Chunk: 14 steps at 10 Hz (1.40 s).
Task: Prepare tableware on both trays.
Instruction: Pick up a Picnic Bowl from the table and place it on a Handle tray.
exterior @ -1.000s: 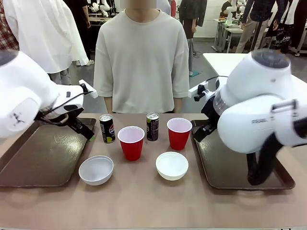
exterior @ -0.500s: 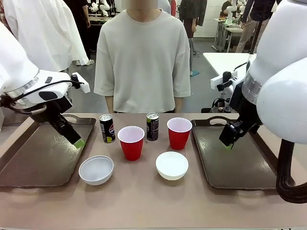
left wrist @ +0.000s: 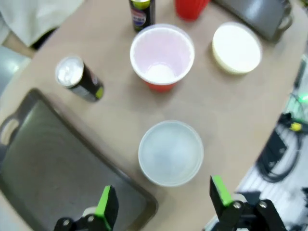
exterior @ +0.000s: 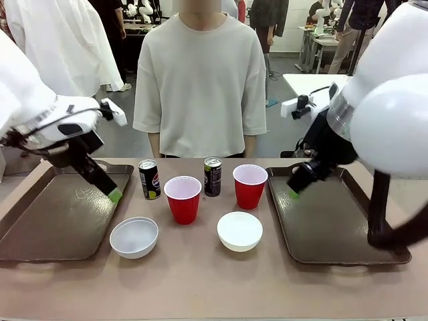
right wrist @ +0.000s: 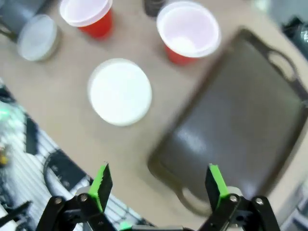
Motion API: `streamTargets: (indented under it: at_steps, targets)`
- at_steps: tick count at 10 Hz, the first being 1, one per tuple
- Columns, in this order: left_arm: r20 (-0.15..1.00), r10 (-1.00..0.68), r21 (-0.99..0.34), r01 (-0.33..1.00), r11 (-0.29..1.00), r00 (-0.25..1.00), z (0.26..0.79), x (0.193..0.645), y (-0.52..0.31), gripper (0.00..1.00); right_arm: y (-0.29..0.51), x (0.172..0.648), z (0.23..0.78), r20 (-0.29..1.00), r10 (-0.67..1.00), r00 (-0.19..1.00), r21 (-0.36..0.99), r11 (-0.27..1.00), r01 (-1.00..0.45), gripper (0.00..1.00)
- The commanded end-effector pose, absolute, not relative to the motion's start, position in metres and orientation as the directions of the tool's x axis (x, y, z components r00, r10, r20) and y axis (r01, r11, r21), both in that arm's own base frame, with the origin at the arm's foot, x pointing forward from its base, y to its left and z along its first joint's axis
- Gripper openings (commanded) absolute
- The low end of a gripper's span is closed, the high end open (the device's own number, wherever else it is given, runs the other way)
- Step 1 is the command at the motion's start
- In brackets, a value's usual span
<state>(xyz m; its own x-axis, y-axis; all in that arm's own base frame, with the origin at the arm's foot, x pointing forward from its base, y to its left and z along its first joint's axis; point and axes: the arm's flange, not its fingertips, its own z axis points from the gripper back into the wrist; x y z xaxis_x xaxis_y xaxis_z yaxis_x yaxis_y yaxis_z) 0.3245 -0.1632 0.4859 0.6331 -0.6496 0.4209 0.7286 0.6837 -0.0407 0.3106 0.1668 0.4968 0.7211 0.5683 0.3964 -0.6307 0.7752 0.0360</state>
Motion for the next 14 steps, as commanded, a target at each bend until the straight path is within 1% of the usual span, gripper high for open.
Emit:
streamTargets:
  at_steps: [1,2,3,4,5,6,8,9,11,14]
  targets:
    - [0.587,-0.531,-0.294,0.772,0.563,0.611,0.506,0.329,-0.133,1.0,0.141,0.334,0.509,0.517,0.451,0.728,0.404,0.62,-0.672,1.0]
    - [0.662,-0.444,-0.394,0.784,0.479,0.604,0.506,0.332,-0.117,1.0,0.119,0.334,0.516,0.564,0.348,0.749,0.493,0.586,-0.643,1.0]
    - [0.701,-0.351,-0.495,0.778,0.388,0.621,0.505,0.336,-0.099,1.0,0.1,0.332,0.517,0.591,0.256,0.765,0.556,0.558,-0.616,1.0]
    - [0.71,-0.273,-0.581,0.759,0.295,0.65,0.493,0.337,-0.08,1.0,0.073,0.323,0.515,0.589,0.194,0.784,0.614,0.523,-0.591,1.0]
    - [0.702,-0.23,-0.623,0.738,0.26,0.674,0.486,0.337,-0.063,1.0,0.05,0.31,0.514,0.57,0.18,0.802,0.64,0.514,-0.571,1.0]
    - [0.688,-0.216,-0.648,0.72,0.249,0.693,0.482,0.335,-0.046,1.0,0.032,0.293,0.514,0.536,0.199,0.82,0.653,0.518,-0.552,1.0]
    - [0.655,-0.131,-0.686,0.658,0.309,0.744,0.481,0.327,-0.013,1.0,0.008,0.263,0.515,0.474,0.235,0.849,0.63,0.583,-0.513,1.0]
    - [0.634,-0.112,-0.708,0.633,0.314,0.765,0.478,0.33,0.004,1.0,-0.003,0.257,0.514,0.456,0.232,0.859,0.638,0.588,-0.497,1.0]
    - [0.588,-0.135,-0.738,0.597,0.313,0.798,0.47,0.325,0.028,1.0,-0.026,0.247,0.51,0.437,0.207,0.875,0.651,0.598,-0.467,1.0]
    - [0.54,-0.095,-0.747,0.527,0.405,0.837,0.47,0.312,0.044,1.0,-0.054,0.241,0.502,0.425,0.13,0.896,0.684,0.602,-0.412,1.0]
